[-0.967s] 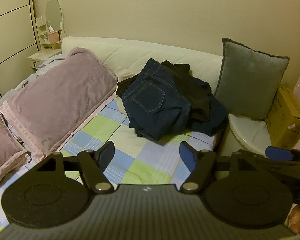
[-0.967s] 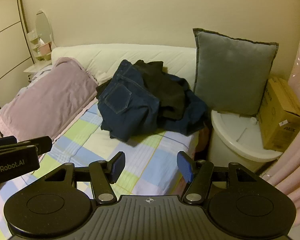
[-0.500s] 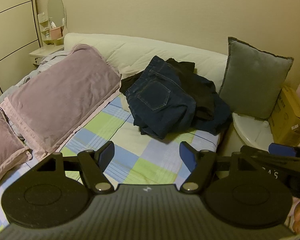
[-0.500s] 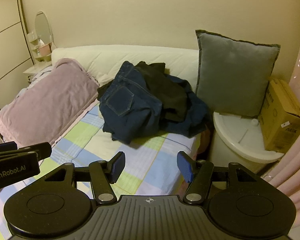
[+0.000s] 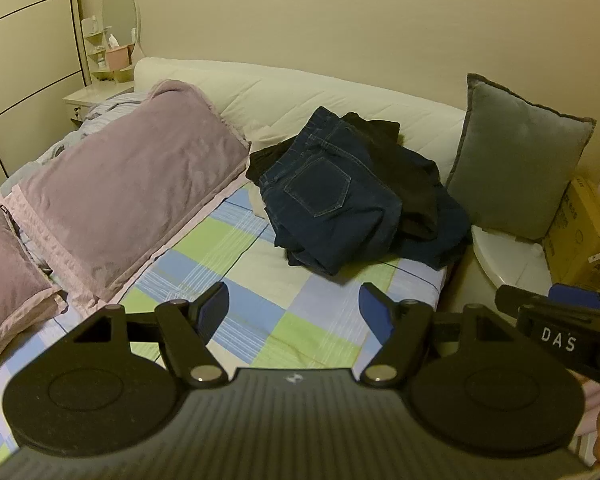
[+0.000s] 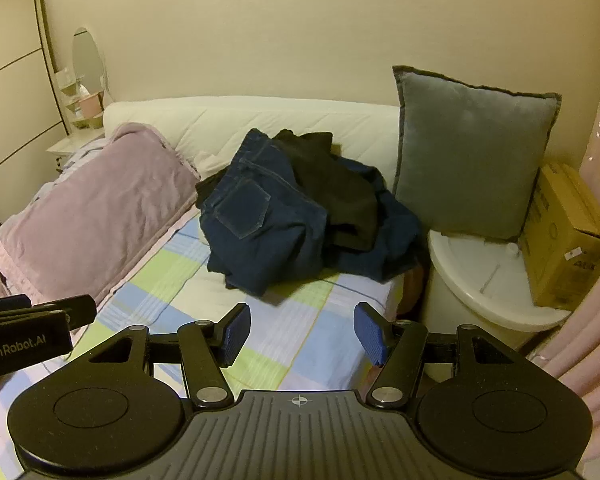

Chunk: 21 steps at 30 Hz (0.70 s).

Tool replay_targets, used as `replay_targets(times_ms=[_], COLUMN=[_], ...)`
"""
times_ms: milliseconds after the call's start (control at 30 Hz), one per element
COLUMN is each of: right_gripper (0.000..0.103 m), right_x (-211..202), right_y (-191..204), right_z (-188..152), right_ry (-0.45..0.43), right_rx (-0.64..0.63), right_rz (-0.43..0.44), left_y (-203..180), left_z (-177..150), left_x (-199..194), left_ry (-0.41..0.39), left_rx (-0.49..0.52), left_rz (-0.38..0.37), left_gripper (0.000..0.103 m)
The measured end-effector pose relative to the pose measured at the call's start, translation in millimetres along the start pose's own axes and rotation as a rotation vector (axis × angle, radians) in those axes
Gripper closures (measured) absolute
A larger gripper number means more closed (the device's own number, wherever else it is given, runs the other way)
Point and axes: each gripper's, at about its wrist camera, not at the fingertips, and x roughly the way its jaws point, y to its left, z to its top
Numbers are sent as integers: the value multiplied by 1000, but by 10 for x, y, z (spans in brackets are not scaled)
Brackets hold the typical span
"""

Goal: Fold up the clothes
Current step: 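Move both tools toward the pile of dark blue jeans on the bed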

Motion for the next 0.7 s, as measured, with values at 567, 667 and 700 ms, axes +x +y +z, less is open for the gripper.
replay_targets(times_ms=[567, 667, 700], right_gripper=[42, 42, 42], right_x=[37, 50, 56], right_y=[108, 146, 153], right_z=[-2, 9, 17], right_ry=[-2, -4, -3], right_rx=[-2, -2, -2], right_rz=[-21, -26, -27], left_y=[172, 215, 228], left_z=[57, 74, 83], left_x=[67, 82, 90], left_ry=[12, 11, 12], left_rx=[-3, -4, -3], left_rz=[-10, -4, -5], left_gripper=[34, 34, 34])
